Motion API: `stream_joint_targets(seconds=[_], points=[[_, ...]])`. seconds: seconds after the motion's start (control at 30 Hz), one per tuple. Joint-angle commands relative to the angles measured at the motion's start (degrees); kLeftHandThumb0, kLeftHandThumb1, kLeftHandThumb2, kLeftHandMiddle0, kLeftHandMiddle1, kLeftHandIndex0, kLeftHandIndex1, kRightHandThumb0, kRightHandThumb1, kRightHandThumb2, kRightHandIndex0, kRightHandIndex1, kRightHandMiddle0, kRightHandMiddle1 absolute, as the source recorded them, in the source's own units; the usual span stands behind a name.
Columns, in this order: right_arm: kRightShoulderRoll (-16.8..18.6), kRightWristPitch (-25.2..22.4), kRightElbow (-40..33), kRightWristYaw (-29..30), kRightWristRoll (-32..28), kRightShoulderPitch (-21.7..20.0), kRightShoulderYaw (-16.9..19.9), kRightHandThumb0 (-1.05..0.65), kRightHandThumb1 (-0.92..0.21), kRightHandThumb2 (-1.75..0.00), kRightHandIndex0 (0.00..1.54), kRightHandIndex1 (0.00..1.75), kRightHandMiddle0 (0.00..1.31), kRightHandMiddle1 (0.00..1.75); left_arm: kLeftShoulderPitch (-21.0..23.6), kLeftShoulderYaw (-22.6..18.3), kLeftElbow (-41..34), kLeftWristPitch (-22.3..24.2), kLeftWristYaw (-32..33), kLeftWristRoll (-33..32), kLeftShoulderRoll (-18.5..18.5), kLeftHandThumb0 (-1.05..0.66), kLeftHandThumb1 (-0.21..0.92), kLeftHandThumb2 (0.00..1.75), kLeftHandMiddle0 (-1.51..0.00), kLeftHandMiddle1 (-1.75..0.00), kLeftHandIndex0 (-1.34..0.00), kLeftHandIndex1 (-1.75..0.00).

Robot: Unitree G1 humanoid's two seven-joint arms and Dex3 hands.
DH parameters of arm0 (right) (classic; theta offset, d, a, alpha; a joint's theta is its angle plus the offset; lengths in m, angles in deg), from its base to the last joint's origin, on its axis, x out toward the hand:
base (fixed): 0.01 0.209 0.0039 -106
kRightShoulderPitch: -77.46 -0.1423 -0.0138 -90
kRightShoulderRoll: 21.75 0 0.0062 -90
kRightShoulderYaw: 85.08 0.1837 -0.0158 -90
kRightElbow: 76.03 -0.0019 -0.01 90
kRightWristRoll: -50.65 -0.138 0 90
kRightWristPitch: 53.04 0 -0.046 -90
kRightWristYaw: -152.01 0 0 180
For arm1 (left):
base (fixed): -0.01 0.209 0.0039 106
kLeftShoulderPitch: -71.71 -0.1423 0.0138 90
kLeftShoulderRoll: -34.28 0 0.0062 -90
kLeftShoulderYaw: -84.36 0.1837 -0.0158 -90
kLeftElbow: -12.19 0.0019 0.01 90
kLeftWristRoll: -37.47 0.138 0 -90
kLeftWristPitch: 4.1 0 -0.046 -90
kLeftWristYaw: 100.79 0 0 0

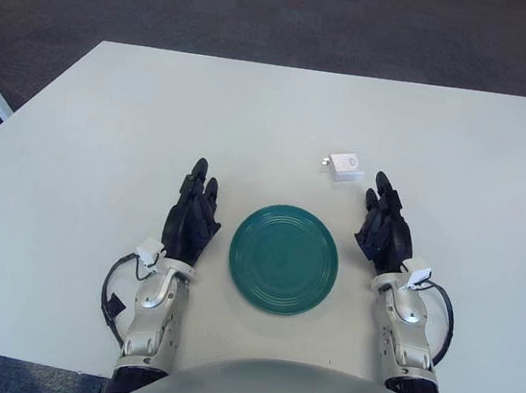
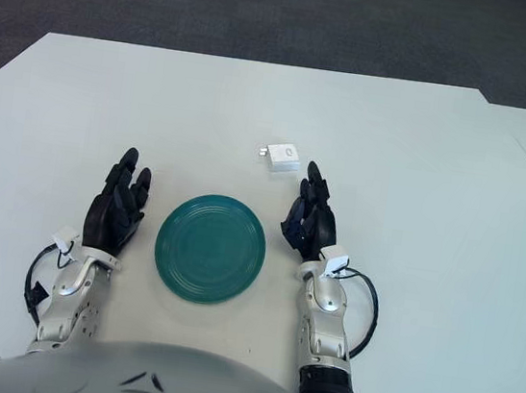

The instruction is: Put the charger into the plate.

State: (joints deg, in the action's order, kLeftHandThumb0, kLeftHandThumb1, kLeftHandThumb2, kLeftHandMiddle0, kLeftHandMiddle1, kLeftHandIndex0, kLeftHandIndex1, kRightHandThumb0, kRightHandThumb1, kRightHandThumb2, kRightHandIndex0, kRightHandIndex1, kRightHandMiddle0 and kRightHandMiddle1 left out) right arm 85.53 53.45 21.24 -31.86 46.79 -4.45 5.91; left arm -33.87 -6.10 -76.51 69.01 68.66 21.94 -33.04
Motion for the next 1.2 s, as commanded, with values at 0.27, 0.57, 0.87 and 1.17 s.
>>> stream_joint_targets(seconds=[0.27,0.57,0.87,1.17], points=[[0.10,-1.52,0.39,0.11,-0.63,0.82,0.47,-0.82,-0.92,-0.89,0.00,0.00,0.00,0.04,-0.27,0.35,2.01,-0.27,0.83,0.33,0.96,-1.03,0.92,0.83,0.00,0.00,0.00,-0.12],[-0.19,-2.06,0.68,0.04,-0.58,0.09,0.65,-0.83,-0.92,-0.87,0.00,0.00,0.00,0.04,0.00,0.56,2.31,0.02,1.74,1.03,0.90,-1.03,0.92,0.83,0.00,0.00,0.00,-0.11],[-0.81,-2.36,0.89,-0.19,-0.52,-0.64,0.96,-0.85,-0.92,-0.88,0.00,0.00,0.00,0.04,0.46,0.61,3.08,-0.58,1.03,0.00,0.85,-1.02,0.92,0.82,0.00,0.00,0.00,-0.13],[-4.94,-6.59,1.82,1.49,0.06,-9.09,4.90,-0.87,-0.92,-0.89,0.00,0.00,0.02,0.06,0.37,1.21,2.28,0.46,2.43,2.12,0.69,-1.03,0.92,0.83,0.00,0.00,0.00,-0.13]])
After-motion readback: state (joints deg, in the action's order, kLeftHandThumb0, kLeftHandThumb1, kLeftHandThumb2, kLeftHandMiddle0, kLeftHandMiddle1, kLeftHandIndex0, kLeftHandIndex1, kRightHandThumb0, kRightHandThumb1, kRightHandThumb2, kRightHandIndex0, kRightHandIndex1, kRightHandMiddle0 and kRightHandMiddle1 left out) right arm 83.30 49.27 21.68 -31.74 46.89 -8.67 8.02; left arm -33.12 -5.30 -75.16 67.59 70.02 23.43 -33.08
